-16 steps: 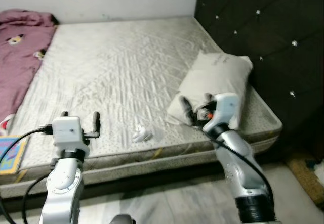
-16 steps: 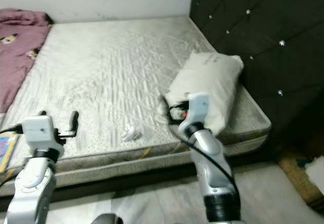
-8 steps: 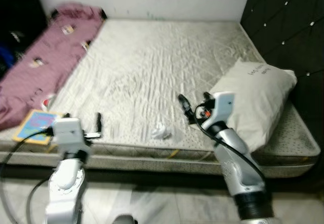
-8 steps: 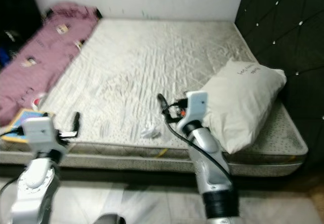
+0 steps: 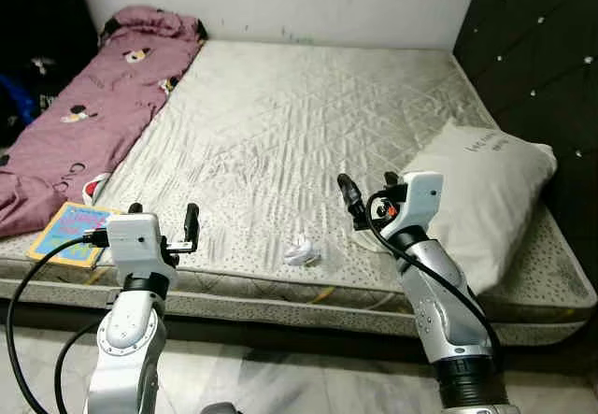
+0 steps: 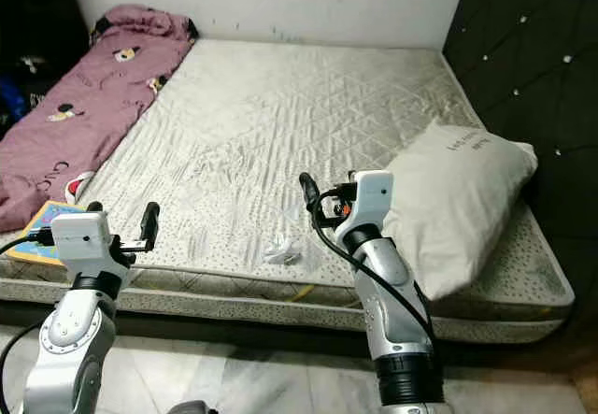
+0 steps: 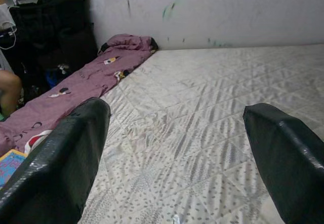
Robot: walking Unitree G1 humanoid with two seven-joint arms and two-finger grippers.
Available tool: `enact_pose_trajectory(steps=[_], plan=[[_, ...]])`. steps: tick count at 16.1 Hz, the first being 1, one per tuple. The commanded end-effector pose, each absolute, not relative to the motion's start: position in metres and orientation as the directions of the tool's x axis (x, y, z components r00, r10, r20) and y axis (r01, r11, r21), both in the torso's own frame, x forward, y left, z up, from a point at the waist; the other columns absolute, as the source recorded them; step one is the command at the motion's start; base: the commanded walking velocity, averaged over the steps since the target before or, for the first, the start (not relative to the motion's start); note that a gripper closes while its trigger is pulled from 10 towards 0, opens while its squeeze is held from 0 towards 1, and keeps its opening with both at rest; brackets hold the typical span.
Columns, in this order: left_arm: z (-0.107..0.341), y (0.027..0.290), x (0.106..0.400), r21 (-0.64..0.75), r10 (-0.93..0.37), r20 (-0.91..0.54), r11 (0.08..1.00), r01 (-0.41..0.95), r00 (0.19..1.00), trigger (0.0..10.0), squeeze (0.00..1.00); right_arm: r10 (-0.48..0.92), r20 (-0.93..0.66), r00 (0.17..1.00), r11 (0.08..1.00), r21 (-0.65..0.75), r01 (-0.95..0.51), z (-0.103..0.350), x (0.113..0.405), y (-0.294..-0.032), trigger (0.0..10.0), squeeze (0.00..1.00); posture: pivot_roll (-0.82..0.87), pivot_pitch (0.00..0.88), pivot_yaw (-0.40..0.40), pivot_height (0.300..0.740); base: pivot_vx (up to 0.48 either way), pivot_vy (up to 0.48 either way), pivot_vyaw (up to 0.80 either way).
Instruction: Clean up the room
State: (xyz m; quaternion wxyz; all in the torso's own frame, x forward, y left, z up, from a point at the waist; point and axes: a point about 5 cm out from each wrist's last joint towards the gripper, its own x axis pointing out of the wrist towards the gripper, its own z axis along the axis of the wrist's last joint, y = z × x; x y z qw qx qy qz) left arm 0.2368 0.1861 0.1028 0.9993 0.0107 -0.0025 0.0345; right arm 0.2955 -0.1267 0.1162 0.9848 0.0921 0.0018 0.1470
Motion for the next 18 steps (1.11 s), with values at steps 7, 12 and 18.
enact_pose_trajectory(steps=[7,12,18], plan=[[0.1038,0.1847,0.2375,0.019,0.046,0.01,0.999,-0.046,0.999,10.0,0.0,0.288,0.026,0.957,0.94,0.182,-0.288,0.1171,0.2975,-0.1271,10.0,0.0,-0.07,0.0,-0.018,0.74,0.329,0.0,0.0],[0.1013,0.1848,0.2389,0.019,0.074,-0.005,0.997,-0.074,0.997,10.0,0.0,0.29,0.024,0.957,0.94,0.181,-0.289,0.1168,0.2982,-0.1279,10.0,0.0,-0.07,0.0,-0.022,0.74,0.13,0.0,0.0],[0.1006,0.1849,0.2401,-0.041,0.083,-0.015,0.996,-0.084,0.996,10.0,0.0,0.272,-0.009,0.962,0.948,0.172,-0.267,0.1129,0.2989,-0.1286,10.0,0.0,-0.07,0.0,-0.021,0.74,0.0,0.39,0.0]])
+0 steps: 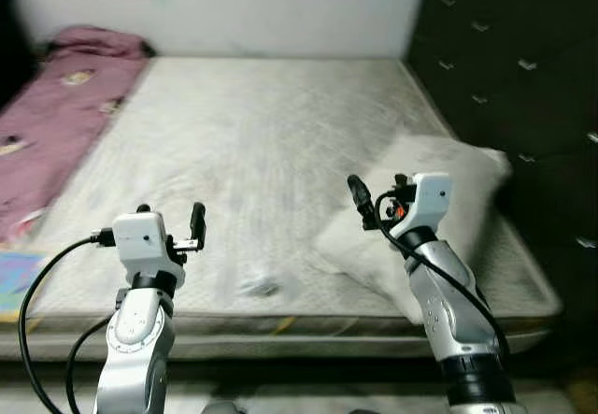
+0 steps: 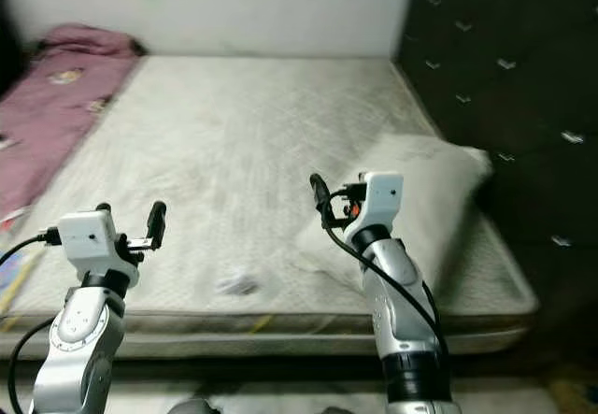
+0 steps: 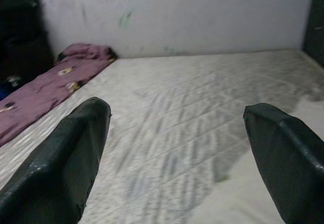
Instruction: Clean up the room
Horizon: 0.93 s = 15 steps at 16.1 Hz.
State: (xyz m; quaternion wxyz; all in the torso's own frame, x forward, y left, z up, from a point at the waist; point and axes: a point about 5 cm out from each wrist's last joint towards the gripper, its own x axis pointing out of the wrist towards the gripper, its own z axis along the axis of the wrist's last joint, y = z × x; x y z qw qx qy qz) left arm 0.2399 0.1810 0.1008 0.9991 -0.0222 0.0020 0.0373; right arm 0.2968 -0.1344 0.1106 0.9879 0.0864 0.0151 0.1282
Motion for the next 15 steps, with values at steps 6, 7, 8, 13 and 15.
enact_pose_trajectory(steps=[6,7,8,13,15], plan=[[0.1013,0.1854,0.2416,-0.089,0.099,-0.022,0.991,-0.1,0.995,10.0,0.0,0.262,-0.049,0.964,0.955,0.16,-0.251,0.1083,0.2987,-0.1286,10.0,0.0,-0.08,0.0,-0.023,0.74,0.0,0.48,0.0],[0.1012,0.1854,0.2416,-0.087,0.1,-0.021,0.991,-0.101,0.995,10.0,0.0,0.236,-0.049,0.971,0.964,0.14,-0.227,0.1083,0.2994,-0.1309,10.0,0.0,-0.07,0.0,-0.025,0.74,0.0,0.48,0.0],[0.101,0.1858,0.2416,-0.088,0.102,-0.022,0.991,-0.104,0.995,10.0,0.0,0.22,-0.044,0.975,0.969,0.122,-0.213,0.1089,0.3,-0.1318,10.0,0.0,-0.07,0.0,-0.025,0.74,0.0,0.48,0.0],[0.1023,0.1901,0.2422,-0.016,0.149,-0.007,0.989,-0.149,0.989,10.0,0.0,0.224,0.002,0.974,0.97,0.099,-0.223,0.1144,0.3013,-0.1299,10.0,0.0,-0.07,0.0,-0.023,0.74,0.0,0.288,0.0],[0.1046,0.1892,0.2452,-0.013,0.141,0.004,0.99,-0.141,0.99,10.0,0.0,0.211,-0.016,0.977,0.973,0.098,-0.209,0.1137,0.304,-0.1325,10.0,0.0,-0.07,0.0,-0.023,0.74,0.0,0.0,0.0]])
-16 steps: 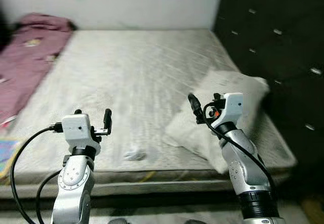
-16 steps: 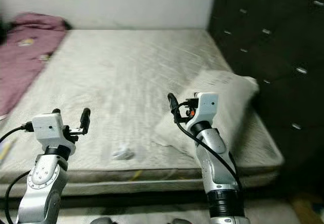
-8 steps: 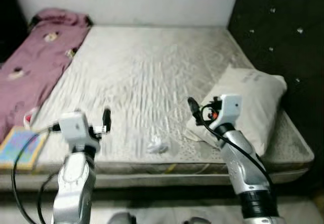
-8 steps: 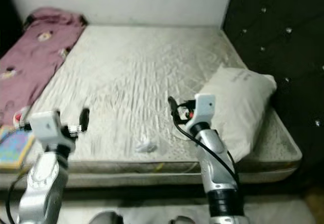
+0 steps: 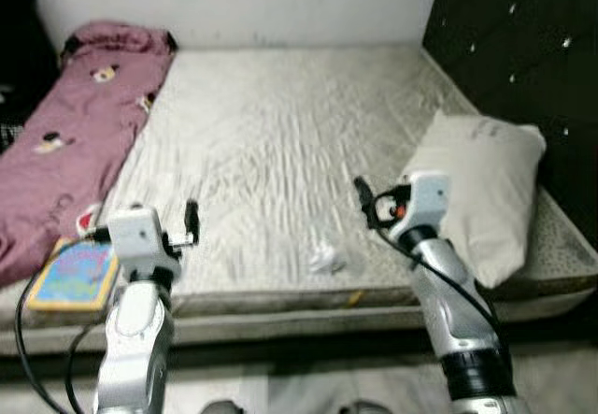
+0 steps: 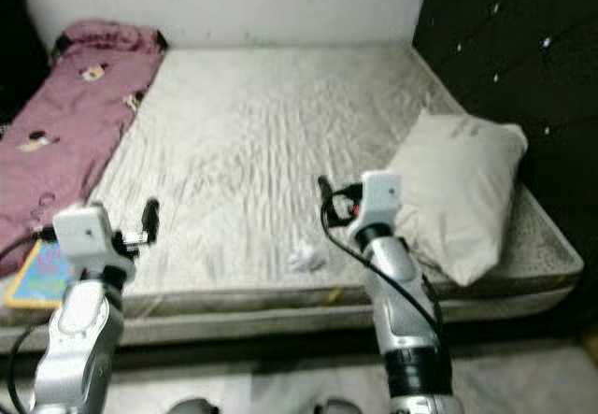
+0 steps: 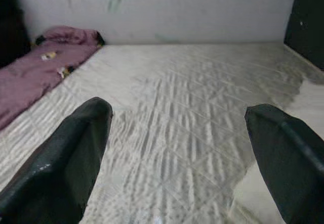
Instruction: Clean up the room
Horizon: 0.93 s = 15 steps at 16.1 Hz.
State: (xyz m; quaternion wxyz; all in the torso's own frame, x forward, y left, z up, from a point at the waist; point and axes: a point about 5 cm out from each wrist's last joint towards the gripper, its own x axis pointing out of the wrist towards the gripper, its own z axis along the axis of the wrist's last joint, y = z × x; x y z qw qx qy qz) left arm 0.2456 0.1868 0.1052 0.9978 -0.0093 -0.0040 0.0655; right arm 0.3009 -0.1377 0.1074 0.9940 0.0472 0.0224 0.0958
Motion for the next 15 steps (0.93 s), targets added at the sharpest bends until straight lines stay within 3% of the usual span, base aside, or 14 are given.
enact_pose_trajectory(steps=[1,5,8,11,15], plan=[[0.1061,0.1885,0.2476,-0.018,0.135,0.006,0.991,-0.135,0.991,10.0,0.0,0.21,-0.007,0.978,0.969,0.137,-0.207,0.1145,0.3049,-0.1336,10.0,0.0,-0.07,0.0,-0.019,0.74,0.0,0.0,0.0],[0.1086,0.1866,0.2483,-0.051,0.096,0.029,0.994,-0.095,0.995,10.0,0.0,0.211,-0.002,0.978,0.965,0.162,-0.208,0.1146,0.3048,-0.1323,10.0,0.0,-0.08,0.0,-0.013,0.74,0.0,0.0,0.0],[0.109,0.1899,0.2467,-0.025,0.122,0.041,0.992,-0.121,0.992,10.0,0.0,0.204,-0.001,0.979,0.964,0.175,-0.201,0.1144,0.3051,-0.1326,10.0,0.0,-0.08,0.0,-0.012,0.74,0.0,0.0,-0.8],[0.1079,0.1933,0.2473,0.0,0.168,0.019,0.986,-0.168,0.986,10.0,0.0,0.203,-0.004,0.979,0.963,0.18,-0.199,0.1137,0.3054,-0.1329,10.0,0.0,-0.08,0.0,-0.012,0.74,0.0,0.0,0.0],[0.1073,0.1872,0.2464,-0.033,0.094,0.018,0.995,-0.093,0.995,10.0,0.0,0.196,-0.007,0.981,0.964,0.187,-0.191,0.113,0.305,-0.1329,10.0,0.0,-0.07,0.0,-0.007,0.74,0.0,0.0,0.0]])
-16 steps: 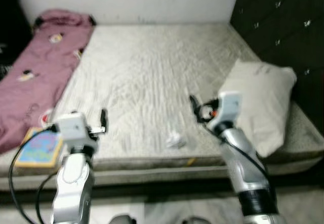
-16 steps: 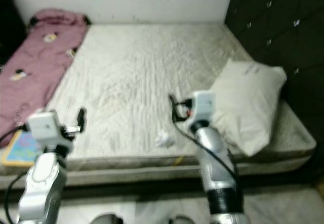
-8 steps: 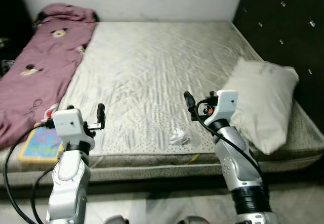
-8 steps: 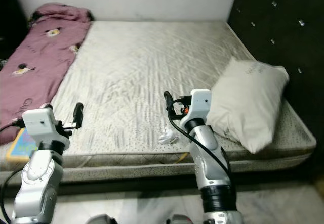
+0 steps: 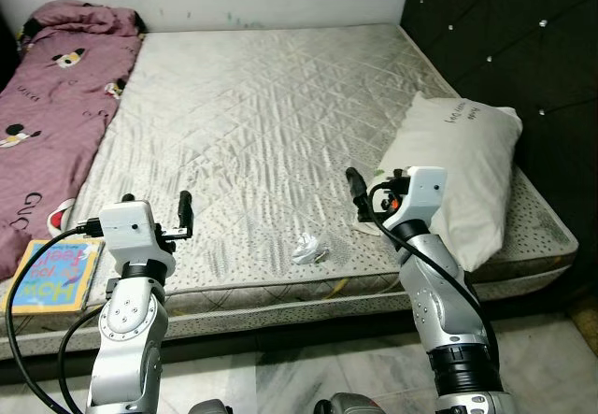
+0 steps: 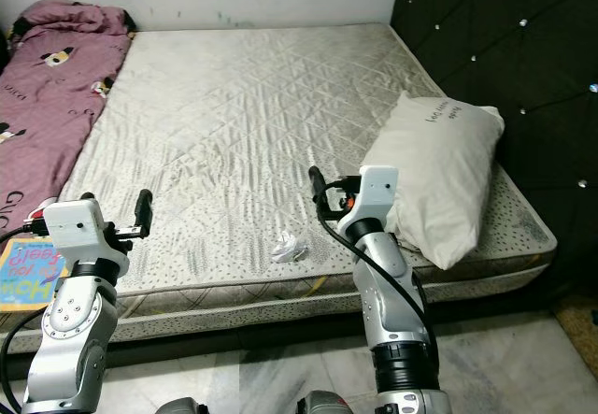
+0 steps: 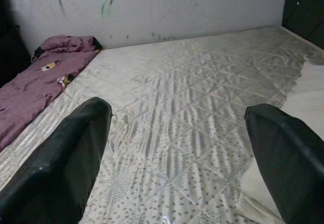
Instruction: Clean up the room
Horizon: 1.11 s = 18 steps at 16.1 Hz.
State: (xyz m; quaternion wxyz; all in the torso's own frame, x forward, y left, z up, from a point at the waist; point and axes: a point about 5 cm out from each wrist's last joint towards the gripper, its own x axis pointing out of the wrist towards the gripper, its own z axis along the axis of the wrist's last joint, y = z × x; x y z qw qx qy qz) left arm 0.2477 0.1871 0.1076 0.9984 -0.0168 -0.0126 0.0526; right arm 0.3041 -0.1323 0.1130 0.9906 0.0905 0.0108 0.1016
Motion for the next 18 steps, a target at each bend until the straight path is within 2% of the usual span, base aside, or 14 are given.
enact_pose_trajectory(steps=[1,6,18], plan=[[0.1084,0.1861,0.2465,-0.04,0.085,0.024,0.996,-0.084,0.996,10.0,0.0,0.195,-0.006,0.981,0.963,0.19,-0.19,0.1131,0.3049,-0.133,10.0,0.0,-0.07,0.0,-0.008,0.74,0.0,0.0,0.0],[0.1094,0.1833,0.2455,-0.054,0.06,0.031,0.997,-0.058,0.998,10.0,0.0,0.2,-0.003,0.98,0.962,0.188,-0.196,0.1133,0.3048,-0.1326,10.0,0.0,-0.07,0.0,-0.011,0.74,0.16,0.0,0.0],[0.1088,0.1821,0.2459,-0.056,0.051,0.032,0.997,-0.049,0.998,10.0,0.0,0.219,0.026,0.975,0.964,0.145,-0.221,0.1177,0.3064,-0.1306,10.0,0.0,-0.07,0.0,-0.019,0.74,0.348,0.0,0.0]])
